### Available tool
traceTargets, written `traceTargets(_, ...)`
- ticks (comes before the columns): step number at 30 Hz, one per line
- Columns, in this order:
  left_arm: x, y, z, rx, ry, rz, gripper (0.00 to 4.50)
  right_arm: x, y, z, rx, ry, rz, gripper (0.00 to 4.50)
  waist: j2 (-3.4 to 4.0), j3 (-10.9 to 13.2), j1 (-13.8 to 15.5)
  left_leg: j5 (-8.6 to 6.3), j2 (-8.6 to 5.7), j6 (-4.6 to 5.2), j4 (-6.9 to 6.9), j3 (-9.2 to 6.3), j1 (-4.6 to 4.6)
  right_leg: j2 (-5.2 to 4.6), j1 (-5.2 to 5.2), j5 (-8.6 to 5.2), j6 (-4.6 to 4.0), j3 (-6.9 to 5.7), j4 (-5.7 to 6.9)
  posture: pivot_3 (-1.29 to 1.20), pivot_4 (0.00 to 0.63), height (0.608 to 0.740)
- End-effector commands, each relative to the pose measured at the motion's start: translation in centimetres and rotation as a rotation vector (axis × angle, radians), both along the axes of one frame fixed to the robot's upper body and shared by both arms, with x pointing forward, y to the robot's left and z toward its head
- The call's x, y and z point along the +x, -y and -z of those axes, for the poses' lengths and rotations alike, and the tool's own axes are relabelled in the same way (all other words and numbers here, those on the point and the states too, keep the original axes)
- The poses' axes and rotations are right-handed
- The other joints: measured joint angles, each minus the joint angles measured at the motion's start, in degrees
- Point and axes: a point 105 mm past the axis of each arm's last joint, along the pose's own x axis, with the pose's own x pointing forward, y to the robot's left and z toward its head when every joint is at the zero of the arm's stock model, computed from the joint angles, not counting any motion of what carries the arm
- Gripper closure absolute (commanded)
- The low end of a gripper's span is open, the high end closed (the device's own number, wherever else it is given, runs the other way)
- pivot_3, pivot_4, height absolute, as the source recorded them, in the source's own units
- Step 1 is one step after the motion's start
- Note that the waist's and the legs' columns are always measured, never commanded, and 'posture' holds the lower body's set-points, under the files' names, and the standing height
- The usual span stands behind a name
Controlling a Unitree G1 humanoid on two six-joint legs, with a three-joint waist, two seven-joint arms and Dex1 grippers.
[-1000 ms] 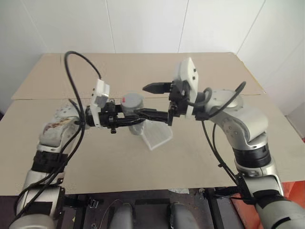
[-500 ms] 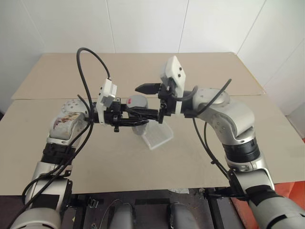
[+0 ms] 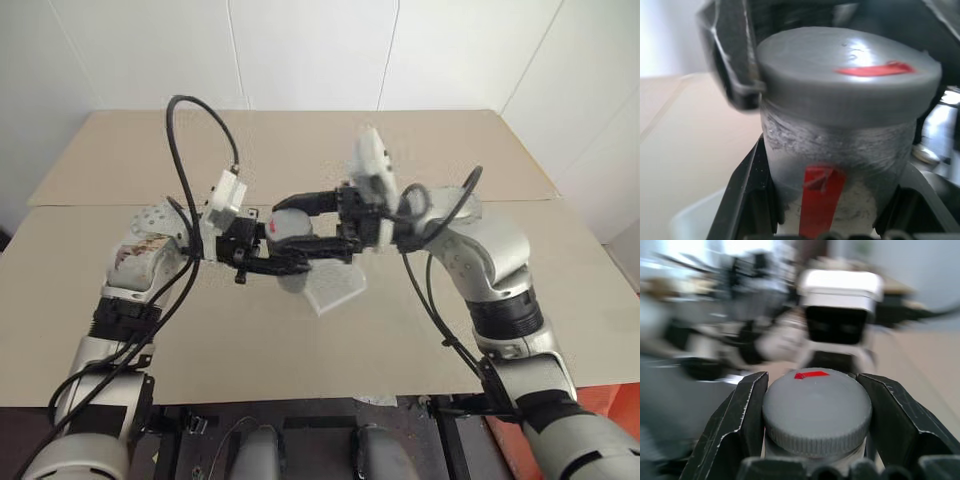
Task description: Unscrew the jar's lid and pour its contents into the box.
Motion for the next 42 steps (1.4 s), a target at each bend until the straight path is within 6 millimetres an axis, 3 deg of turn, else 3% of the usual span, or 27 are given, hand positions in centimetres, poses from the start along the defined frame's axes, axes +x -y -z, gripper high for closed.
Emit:
traceTargets(1,-0.3,-0.6,-1.5,-0.021,0.026,0.021,2.59,-2.1,0.2,-0.5,-0.024,0.128,-0.296,1.74,0.01,0.01,-0.27,0.00,0.01,0.00,0.00,0.00,0.02,0.01,0.00,0.00,0.00,0.00,0.03,0.00,0.150,0.740)
traceTargets(7,-0.6,-0.6,-1.5,-0.005,0.046,0.039,2.59,0.5,-0.9,0.4,-0.065,0.153,-0.245,1.74,0.02,0.01,-1.31,0.00,0.17,0.00,-0.07,-0.02,0.13,0.19,-0.04,0.00,-0.01,0.06,0.10,0.00,0.150,0.740)
traceTargets(9,-0.3,-1.0,-1.4,-0.012,0.050,0.008,2.59,1.4,-0.5,0.4,-0.062,0.159,-0.172,1.03,0.03,0.02,-1.27,0.00,0.17,0.00,-0.06,-0.02,0.11,0.18,-0.04,0.00,-0.01,0.06,0.11,0.00,0.150,0.740)
traceTargets(13,0.7,-1.9,-1.1,-0.025,0.044,-0.097,2.59,2.2,1.2,-0.4,-0.010,0.184,0.020,0.04,0.03,0.02,-0.71,0.00,0.17,0.00,-0.02,-0.06,-0.01,0.16,-0.07,0.00,-0.02,-0.01,0.13,0.00,0.150,0.740)
traceTargets(16,1.6,-2.4,-0.9,-0.059,0.033,-0.184,2.59,2.0,2.4,-0.7,0.034,0.186,0.169,0.04,0.03,0.02,0.03,0.00,0.16,0.00,-0.03,-0.08,-0.09,0.12,-0.10,0.00,-0.02,-0.05,0.14,0.00,0.150,0.740)
traceTargets(21,3.1,-2.4,0.7,-0.049,0.022,-0.311,2.59,1.2,1.6,-0.8,0.058,0.165,0.417,0.04,0.03,0.02,0.03,0.01,0.15,-0.01,-0.02,-0.08,-0.11,0.13,-0.13,0.01,-0.02,-0.04,0.13,0.00,0.150,0.740)
traceTargets(25,3.4,-2.2,0.7,-0.071,0.010,-0.332,2.59,0.9,-0.2,-1.1,0.053,0.133,0.490,0.04,0.03,0.02,-0.20,0.01,0.17,-0.01,-0.01,-0.06,-0.06,0.18,-0.16,0.01,-0.02,0.01,0.12,0.00,0.150,0.740)
traceTargets(32,3.4,-1.5,0.4,-0.080,0.015,-0.314,2.59,2.7,-2.6,-1.3,0.033,0.104,0.577,0.04,0.03,0.02,-0.01,0.01,0.15,-0.01,0.00,-0.06,-0.10,0.17,-0.16,0.01,-0.03,0.00,0.12,0.00,0.150,0.740)
traceTargets(36,3.1,-1.6,0.3,-0.081,0.018,-0.306,2.59,3.6,-2.6,-0.8,0.007,0.098,0.612,0.04,0.03,0.02,0.12,0.01,0.14,-0.01,0.00,-0.07,-0.12,0.14,-0.14,0.01,-0.03,-0.02,0.11,0.00,0.150,0.740)
traceTargets(42,2.7,-2.6,0.2,-0.071,0.019,-0.320,2.59,4.1,-1.2,-0.2,-0.024,0.087,0.636,0.04,0.03,0.02,0.00,0.01,0.15,-0.01,-0.01,-0.07,-0.11,0.17,-0.15,0.01,-0.03,-0.02,0.10,0.00,0.150,0.740)
